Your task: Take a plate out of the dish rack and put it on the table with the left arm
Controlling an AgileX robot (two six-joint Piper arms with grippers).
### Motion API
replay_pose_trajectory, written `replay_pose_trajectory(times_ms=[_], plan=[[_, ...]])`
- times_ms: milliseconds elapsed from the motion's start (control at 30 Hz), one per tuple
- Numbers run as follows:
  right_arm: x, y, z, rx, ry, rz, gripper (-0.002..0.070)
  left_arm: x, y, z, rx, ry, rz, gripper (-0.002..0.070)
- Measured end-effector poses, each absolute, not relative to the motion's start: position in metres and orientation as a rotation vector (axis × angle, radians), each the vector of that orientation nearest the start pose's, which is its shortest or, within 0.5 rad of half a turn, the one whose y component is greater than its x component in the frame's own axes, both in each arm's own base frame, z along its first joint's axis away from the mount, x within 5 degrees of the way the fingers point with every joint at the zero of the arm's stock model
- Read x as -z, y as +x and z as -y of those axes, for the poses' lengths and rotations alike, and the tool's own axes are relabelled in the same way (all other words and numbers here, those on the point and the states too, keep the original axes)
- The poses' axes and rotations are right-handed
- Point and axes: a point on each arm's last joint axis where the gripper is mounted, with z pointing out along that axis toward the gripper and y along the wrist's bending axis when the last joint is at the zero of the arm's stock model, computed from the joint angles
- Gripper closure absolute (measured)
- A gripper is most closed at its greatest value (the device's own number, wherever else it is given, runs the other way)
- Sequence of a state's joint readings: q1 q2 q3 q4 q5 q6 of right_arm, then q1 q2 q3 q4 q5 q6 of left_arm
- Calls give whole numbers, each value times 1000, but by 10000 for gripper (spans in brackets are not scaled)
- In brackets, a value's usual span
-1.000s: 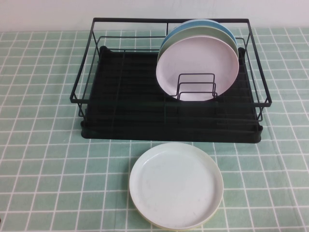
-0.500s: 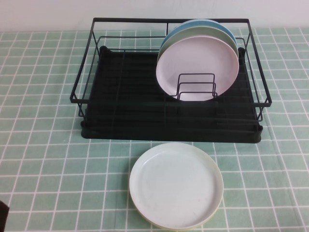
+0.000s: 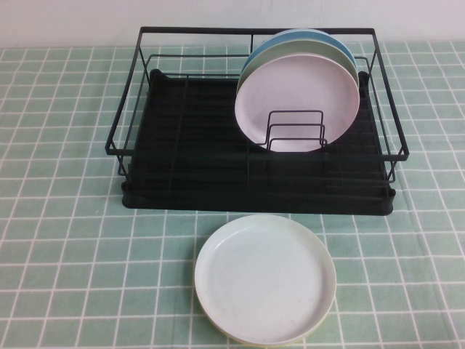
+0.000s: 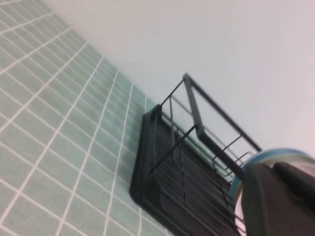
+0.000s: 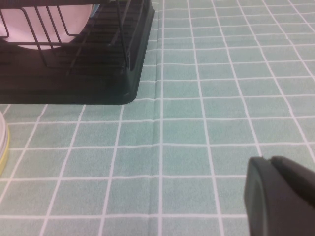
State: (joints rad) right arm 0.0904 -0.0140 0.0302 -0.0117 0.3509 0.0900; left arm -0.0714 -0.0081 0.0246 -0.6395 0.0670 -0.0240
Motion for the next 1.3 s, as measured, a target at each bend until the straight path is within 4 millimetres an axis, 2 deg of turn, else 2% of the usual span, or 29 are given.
replay_pose_trajectory(times_ms=[67,167,300,433,600,767,1000,1167,1300], plan=[[-172,53,-4,-114,-8,-1852,694,-201,56,8,627,-451,-1517,679],[-172,53,-4,-114,-8,-1852,694,-211,53,15,637,-362,-1604,679],[-172,53,-4,-114,-8,-1852,694,-248,52,25,573,-149,-1788,679],[-172,53,-4,-114,-8,-1852,694,-298,68,33,466,112,-1925,679],[-172,53,-4,-114,-8,-1852,694,-341,106,47,386,557,-2045,679],[-172,53,-4,-114,-8,-1852,694,-375,149,61,397,923,-1937,679],[-172,53,-4,-114,-8,-1852,694,-389,224,75,371,1061,-1866,679],[-172,53,-4,-114,-8,-1852,694,-381,272,110,410,1204,-1822,679],[-172,53,-4,-114,-8,-1852,694,-375,308,136,424,1255,-1797,676]])
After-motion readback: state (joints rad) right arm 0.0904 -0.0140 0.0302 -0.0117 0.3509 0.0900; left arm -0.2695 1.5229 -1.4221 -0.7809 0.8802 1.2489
